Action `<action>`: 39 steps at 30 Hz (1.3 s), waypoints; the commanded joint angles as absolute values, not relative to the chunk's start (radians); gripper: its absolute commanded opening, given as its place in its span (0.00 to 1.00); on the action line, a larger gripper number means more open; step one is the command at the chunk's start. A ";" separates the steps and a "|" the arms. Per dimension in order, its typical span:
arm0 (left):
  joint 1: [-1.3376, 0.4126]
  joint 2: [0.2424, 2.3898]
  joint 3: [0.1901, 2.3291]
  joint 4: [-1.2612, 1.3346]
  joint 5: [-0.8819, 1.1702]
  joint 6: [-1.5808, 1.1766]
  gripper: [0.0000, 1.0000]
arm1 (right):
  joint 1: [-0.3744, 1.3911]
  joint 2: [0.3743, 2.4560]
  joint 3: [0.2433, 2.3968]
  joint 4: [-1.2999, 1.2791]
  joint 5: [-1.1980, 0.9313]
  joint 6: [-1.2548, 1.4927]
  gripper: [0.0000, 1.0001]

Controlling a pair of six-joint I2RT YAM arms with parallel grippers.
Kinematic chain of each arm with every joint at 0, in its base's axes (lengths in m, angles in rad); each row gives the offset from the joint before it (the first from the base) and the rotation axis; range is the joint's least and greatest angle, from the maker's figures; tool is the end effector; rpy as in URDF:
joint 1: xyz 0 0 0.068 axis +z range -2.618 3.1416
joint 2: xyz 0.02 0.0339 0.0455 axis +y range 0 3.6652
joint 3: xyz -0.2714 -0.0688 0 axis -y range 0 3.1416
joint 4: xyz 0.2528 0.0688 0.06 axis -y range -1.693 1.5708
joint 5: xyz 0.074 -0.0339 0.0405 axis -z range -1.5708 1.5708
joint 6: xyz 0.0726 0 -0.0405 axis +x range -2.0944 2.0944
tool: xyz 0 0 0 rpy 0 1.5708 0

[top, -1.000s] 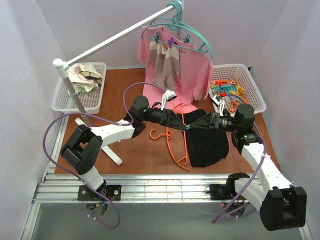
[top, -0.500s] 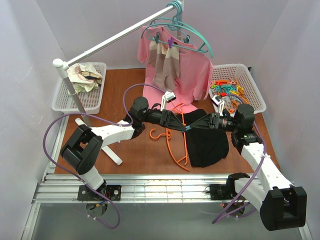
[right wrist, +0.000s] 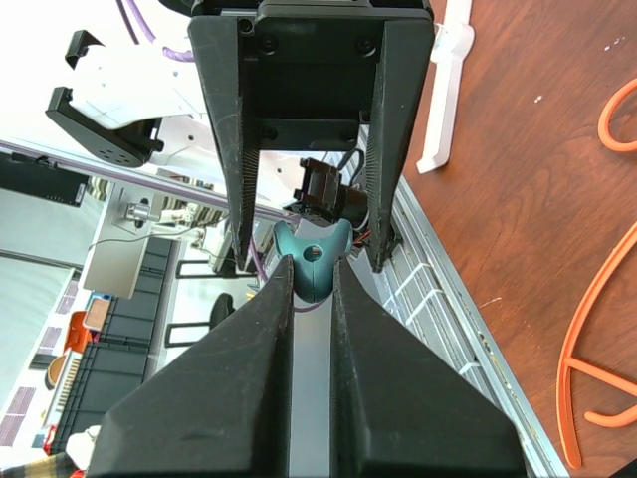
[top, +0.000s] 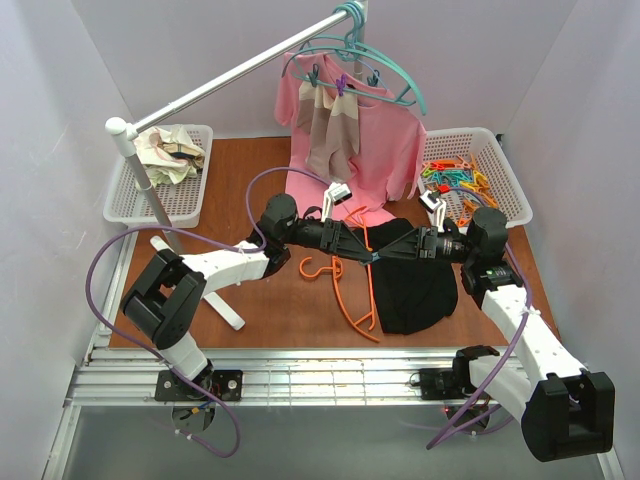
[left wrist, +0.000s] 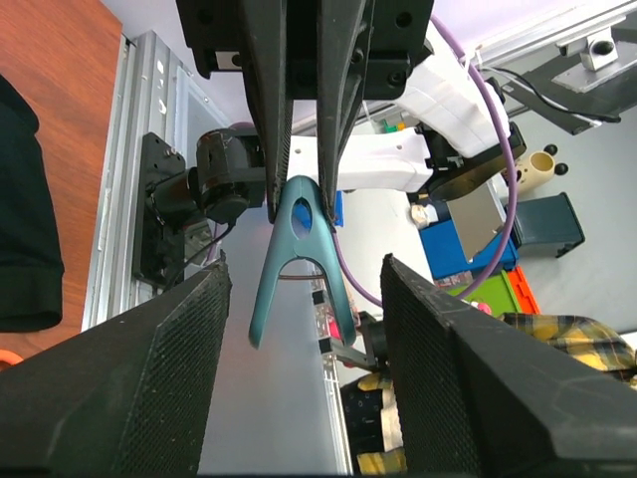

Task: Clip the underwear to the hanger
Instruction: Pick up the clamp at the center of the board.

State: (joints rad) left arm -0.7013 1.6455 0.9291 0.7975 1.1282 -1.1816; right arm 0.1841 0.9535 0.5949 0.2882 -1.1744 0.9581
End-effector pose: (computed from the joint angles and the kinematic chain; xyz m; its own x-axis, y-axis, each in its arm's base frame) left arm 0.2442 -0.2921 0.2719 -0.8688 0.2151 -0.4459 0.4232 -0.1447 -0.8944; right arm 0.2064 0.1066 0.2951 -0.8377 0.1653 -0.5206 -0.5043 0.1319 0.8534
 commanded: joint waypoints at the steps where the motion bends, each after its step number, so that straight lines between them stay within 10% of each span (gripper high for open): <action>1: -0.698 1.597 0.923 0.812 1.091 -1.157 0.55 | 0.187 0.950 0.621 0.313 -1.178 0.948 0.01; 39: -0.787 1.354 0.831 0.594 0.428 -1.046 0.73 | 0.199 0.927 0.459 0.867 -0.920 1.301 0.01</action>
